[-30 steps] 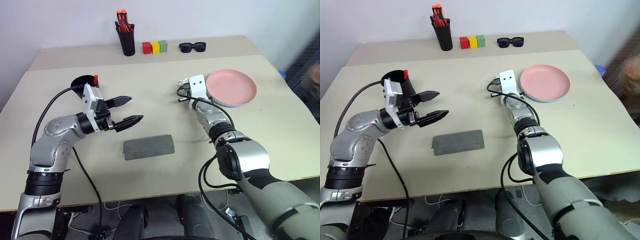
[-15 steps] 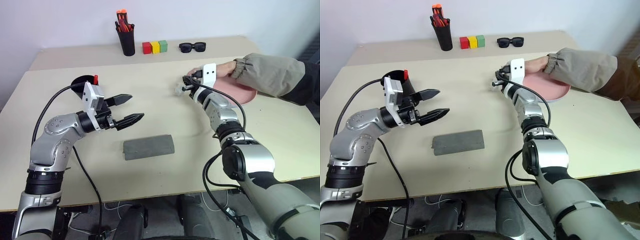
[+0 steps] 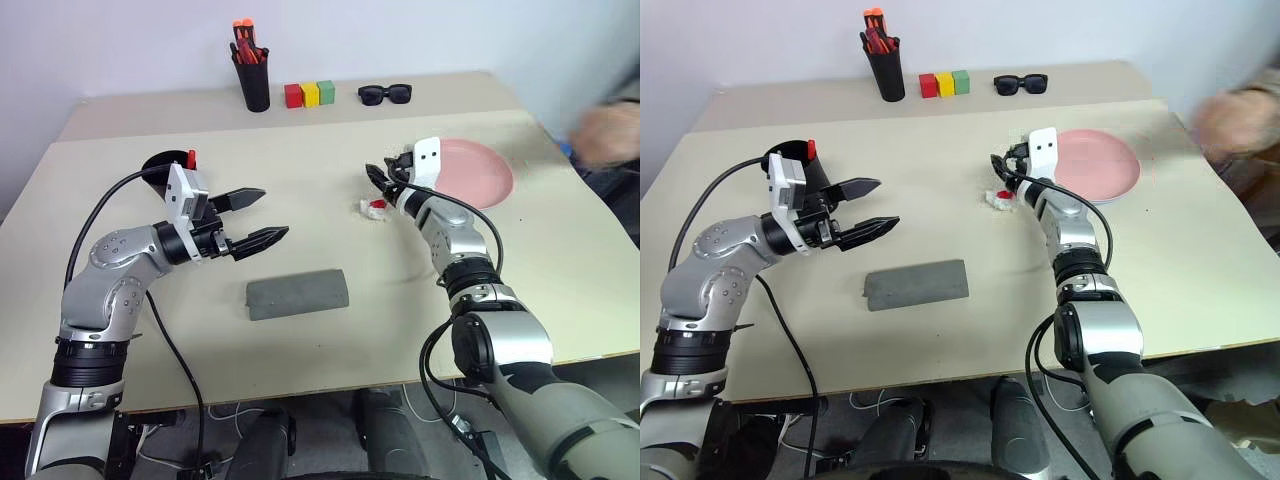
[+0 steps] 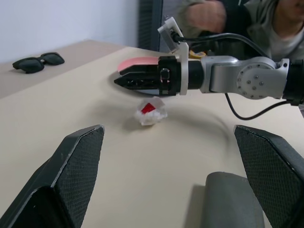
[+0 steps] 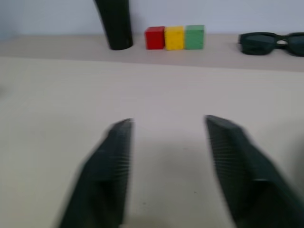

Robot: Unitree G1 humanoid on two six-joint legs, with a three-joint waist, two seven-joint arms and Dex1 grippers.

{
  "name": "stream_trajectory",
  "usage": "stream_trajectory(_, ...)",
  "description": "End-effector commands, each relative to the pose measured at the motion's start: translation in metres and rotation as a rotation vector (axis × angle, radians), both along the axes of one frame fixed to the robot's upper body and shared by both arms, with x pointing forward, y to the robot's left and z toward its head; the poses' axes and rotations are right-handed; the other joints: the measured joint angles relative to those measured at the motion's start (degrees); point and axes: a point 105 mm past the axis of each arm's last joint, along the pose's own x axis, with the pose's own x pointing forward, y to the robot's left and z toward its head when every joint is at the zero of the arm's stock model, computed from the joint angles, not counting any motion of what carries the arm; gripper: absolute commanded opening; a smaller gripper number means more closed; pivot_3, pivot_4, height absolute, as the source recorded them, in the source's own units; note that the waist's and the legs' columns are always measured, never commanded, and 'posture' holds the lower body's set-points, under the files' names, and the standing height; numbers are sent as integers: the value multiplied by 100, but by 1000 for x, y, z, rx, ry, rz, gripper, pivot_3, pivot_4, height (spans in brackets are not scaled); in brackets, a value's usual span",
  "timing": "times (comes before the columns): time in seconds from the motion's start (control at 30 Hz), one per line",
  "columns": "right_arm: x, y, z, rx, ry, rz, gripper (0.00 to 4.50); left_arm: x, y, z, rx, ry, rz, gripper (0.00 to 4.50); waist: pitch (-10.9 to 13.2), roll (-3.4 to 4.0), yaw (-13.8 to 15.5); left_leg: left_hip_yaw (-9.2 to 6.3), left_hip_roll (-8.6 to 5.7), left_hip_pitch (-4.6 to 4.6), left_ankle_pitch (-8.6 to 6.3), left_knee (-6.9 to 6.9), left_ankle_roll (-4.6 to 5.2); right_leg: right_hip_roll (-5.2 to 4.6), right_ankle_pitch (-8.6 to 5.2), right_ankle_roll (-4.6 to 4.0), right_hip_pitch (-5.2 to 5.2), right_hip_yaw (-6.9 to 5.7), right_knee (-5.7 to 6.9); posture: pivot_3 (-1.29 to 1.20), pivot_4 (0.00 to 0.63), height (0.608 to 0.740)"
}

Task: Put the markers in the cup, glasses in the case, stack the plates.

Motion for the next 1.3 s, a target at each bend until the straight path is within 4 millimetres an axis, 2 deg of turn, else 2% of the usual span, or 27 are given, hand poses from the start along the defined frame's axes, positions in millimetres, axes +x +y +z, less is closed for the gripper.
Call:
stream_trajectory(0.03,-9,-6,24,-40,-44,83,3375,-4,4,12,-10,-57,0,4500,0,0,20,0,0,-1,0,0,0,0,0,0,0,0,0,0,150,740)
stream_trajectory(0.2,-35,-19,3,-308,25,205,3375,-9,8,15,-28,-61,-24,4500,0,0,74,0,-1,-2,0,2,1,0,0,0,1,0,-2,0,150,740)
stream_trajectory(0.27,-43,-24,-4,-366,56,222,3375,-12,9,18,-31,-68,-45,4500,0,0,78,1,-1,-2,-1,2,1,0,0,1,1,-1,-1,0,150,740)
stream_trajectory(0.7,-31,-28,-50,-486,155,134,3375,-13,2,28,-17,-84,-70,4500,-1,-3,124,9,6,4,1,5,-1,3,5,-6,3,1,-2,0,150,740)
stream_trajectory(0.73,-30,-29,-52,-476,168,130,3156,-13,1,28,-13,-86,-68,4500,-2,-3,124,10,6,4,1,4,-1,3,5,-6,3,0,-2,0,150,740)
stream_trajectory(0.77,-28,-30,-50,-464,165,117,2882,-13,1,29,-13,-88,-67,4500,-2,-3,125,11,6,7,1,5,-1,3,6,-7,5,1,-2,0,150,740)
stream_trajectory(0.83,-27,-30,-44,-459,148,123,2060,-13,0,31,-13,-90,-65,4500,-2,-3,134,10,6,8,1,5,-2,3,6,-8,7,0,-1,0,150,740)
stream_trajectory(0.97,-24,-38,-20,-377,114,106,129,-13,1,32,-15,-90,-55,4500,-1,-2,137,10,7,8,1,5,-2,4,6,-8,6,0,-2,0,150,740)
stream_trajectory(1.0,-24,-41,-15,-375,108,108,3,-13,1,31,-14,-88,-53,4500,-1,-2,139,9,7,7,1,5,-2,4,6,-8,6,0,-2,0,150,740)
stream_trajectory(1.1,-24,-55,20,-174,83,91,3,-14,1,31,-22,-81,-50,4500,-1,-2,146,9,7,4,1,6,-2,4,7,-8,6,1,-3,0,150,740)
stream_trajectory(1.2,-10,-114,45,-262,-18,-190,3,-14,1,32,-31,-82,-52,4500,0,0,149,9,6,4,1,6,-2,4,7,-8,6,0,-4,0,150,740)
stream_trajectory(1.27,-7,-135,52,-220,-21,-289,3,-14,2,33,-35,-82,-51,4500,0,-1,174,9,5,2,1,5,-2,3,7,-8,6,0,-7,0,150,740)
stream_trajectory(1.3,-6,-139,50,-206,-14,-299,502,-13,3,32,-36,-81,-51,4500,-1,-3,163,9,6,2,1,3,-1,3,6,-8,7,0,-10,0,150,740)
